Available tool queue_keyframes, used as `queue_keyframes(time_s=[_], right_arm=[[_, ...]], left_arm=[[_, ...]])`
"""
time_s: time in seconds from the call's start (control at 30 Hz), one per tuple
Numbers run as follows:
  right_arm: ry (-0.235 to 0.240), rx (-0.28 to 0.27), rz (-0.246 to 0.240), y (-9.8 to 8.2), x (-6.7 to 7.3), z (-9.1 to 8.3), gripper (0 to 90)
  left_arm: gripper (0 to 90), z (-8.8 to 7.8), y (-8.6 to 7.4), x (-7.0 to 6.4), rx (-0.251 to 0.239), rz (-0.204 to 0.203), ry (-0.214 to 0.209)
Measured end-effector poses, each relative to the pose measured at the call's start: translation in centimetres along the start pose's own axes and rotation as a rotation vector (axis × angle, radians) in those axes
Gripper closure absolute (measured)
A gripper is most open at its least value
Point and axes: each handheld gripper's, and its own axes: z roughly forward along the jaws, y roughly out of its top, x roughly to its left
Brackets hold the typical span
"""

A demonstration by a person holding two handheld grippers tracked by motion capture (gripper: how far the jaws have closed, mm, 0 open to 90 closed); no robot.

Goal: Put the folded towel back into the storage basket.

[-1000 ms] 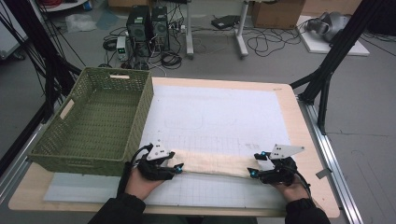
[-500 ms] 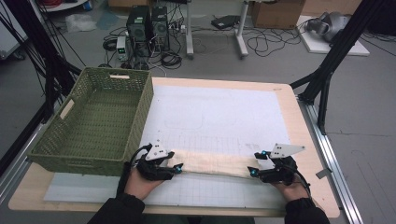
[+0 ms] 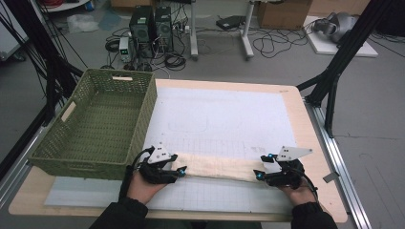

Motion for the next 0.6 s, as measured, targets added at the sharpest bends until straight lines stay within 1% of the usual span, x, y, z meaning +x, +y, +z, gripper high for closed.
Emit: queue_keyframes(time_s=[0.2, 0.27, 0.37, 0.43, 0.53, 0.6], right_arm=[[-0.018, 0.001, 0.008, 0.03, -0.02, -0.17, 35.5], [-0.029, 0.002, 0.018, -0.02, -0.08, -0.21, 35.8], [-0.032, 0.017, 0.035, -0.12, -0.24, -0.17, 37.0], [-0.037, 0.025, 0.04, -0.21, -0.34, -0.18, 38.1], [-0.039, 0.034, 0.048, -0.36, -0.53, -0.11, 40.0], [-0.037, 0.056, 0.056, -0.51, -0.5, -0.01, 40.4]], left_arm=[[44.6, -0.08, -0.02, 0.08, 0.002, -0.005, 0.014], [44.9, -0.1, -0.08, 0.17, 0.008, -0.009, 0.02], [45.5, -0.02, -0.14, 0.29, 0.012, -0.021, 0.028], [46.3, 0.02, -0.2, 0.3, 0.021, -0.02, 0.036], [49.1, 0.15, -0.26, 0.31, 0.042, -0.034, 0.041], [49.0, 0.33, -0.32, 0.25, 0.057, -0.032, 0.051]])
